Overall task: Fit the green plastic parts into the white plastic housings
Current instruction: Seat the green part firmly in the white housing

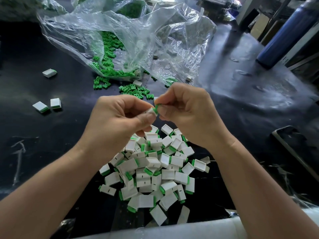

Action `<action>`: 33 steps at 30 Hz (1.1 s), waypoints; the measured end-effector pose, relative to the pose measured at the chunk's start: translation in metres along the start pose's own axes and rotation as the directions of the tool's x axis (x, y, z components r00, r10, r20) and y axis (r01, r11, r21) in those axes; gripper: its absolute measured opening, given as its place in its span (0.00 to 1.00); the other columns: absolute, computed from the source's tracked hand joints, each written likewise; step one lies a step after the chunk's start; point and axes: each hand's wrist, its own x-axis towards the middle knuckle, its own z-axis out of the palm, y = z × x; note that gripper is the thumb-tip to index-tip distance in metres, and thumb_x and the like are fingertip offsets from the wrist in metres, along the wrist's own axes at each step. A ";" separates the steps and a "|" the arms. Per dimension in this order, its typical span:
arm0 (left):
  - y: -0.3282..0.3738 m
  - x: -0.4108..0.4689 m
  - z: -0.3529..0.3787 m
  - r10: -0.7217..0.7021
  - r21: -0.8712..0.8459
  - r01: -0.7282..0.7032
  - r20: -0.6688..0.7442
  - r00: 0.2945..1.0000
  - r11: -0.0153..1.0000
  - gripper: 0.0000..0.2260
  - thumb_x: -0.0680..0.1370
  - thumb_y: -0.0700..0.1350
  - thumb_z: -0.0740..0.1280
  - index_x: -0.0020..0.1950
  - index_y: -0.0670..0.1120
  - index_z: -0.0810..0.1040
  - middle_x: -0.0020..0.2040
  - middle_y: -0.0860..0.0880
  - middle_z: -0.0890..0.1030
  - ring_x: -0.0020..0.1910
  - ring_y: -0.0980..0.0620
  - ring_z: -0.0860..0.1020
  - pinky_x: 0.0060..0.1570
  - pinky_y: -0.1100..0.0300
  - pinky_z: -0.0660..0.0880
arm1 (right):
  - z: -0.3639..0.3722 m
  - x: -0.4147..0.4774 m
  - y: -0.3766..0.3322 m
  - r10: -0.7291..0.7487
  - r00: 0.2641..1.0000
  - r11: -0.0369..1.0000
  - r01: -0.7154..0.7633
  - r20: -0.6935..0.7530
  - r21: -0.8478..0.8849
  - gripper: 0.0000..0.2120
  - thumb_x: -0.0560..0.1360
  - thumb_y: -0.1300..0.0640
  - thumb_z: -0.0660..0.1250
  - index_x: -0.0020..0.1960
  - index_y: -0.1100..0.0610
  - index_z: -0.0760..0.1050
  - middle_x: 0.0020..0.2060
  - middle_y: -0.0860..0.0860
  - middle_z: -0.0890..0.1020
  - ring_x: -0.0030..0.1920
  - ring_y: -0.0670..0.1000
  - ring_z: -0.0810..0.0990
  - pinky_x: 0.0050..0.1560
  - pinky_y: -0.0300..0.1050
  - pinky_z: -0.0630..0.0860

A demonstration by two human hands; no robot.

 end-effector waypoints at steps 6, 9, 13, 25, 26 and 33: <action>-0.001 0.001 -0.001 -0.022 0.001 0.022 -0.041 0.999 1.000 0.03 0.65 0.39 0.71 0.37 0.45 0.81 0.28 0.47 0.81 0.25 0.56 0.78 0.26 0.67 0.74 | 0.004 -0.001 -0.002 0.065 0.998 0.996 -0.064 -0.010 0.066 0.15 0.69 0.70 0.69 0.38 0.50 0.76 0.33 0.47 0.79 0.34 0.46 0.80 0.40 0.43 0.80; -0.003 0.002 -0.002 -0.025 -0.019 0.024 -0.047 0.999 1.000 0.07 0.62 0.44 0.72 0.38 0.44 0.81 0.29 0.46 0.82 0.25 0.55 0.78 0.26 0.66 0.75 | 0.008 -0.001 -0.003 0.067 0.997 0.994 -0.065 -0.024 0.088 0.14 0.69 0.70 0.70 0.38 0.50 0.77 0.33 0.48 0.80 0.35 0.46 0.80 0.41 0.42 0.79; -0.003 0.002 -0.003 -0.001 -0.007 0.001 -0.058 0.998 1.000 0.04 0.66 0.39 0.72 0.39 0.44 0.81 0.28 0.48 0.81 0.25 0.55 0.78 0.26 0.66 0.75 | 0.006 -0.001 -0.007 0.102 0.994 0.975 -0.109 0.048 0.191 0.12 0.72 0.69 0.67 0.41 0.53 0.78 0.33 0.49 0.80 0.35 0.42 0.78 0.40 0.35 0.76; -0.001 0.001 -0.002 0.187 0.073 -0.185 -0.032 0.982 0.980 0.06 0.64 0.46 0.70 0.40 0.50 0.81 0.39 0.52 0.79 0.37 0.37 0.73 0.38 0.52 0.75 | 0.010 -0.001 -0.005 0.394 0.849 0.727 -0.522 0.351 0.446 0.20 0.65 0.42 0.59 0.41 0.59 0.75 0.32 0.50 0.79 0.32 0.46 0.76 0.34 0.35 0.73; -0.001 0.001 -0.002 0.204 0.080 -0.201 -0.031 0.979 0.976 0.06 0.64 0.47 0.70 0.40 0.51 0.81 0.40 0.52 0.78 0.39 0.36 0.73 0.39 0.50 0.75 | 0.011 -0.001 -0.007 0.382 0.833 0.708 -0.543 0.401 0.452 0.22 0.66 0.41 0.58 0.41 0.60 0.75 0.32 0.51 0.80 0.32 0.47 0.77 0.34 0.36 0.73; -0.005 0.002 -0.004 0.261 0.091 -0.260 0.008 0.965 0.961 0.07 0.66 0.45 0.74 0.42 0.50 0.80 0.41 0.46 0.78 0.38 0.38 0.76 0.39 0.46 0.76 | 0.014 -0.004 -0.012 0.354 0.817 0.652 -0.564 0.454 0.507 0.22 0.67 0.43 0.55 0.40 0.62 0.73 0.28 0.50 0.77 0.30 0.47 0.72 0.32 0.36 0.69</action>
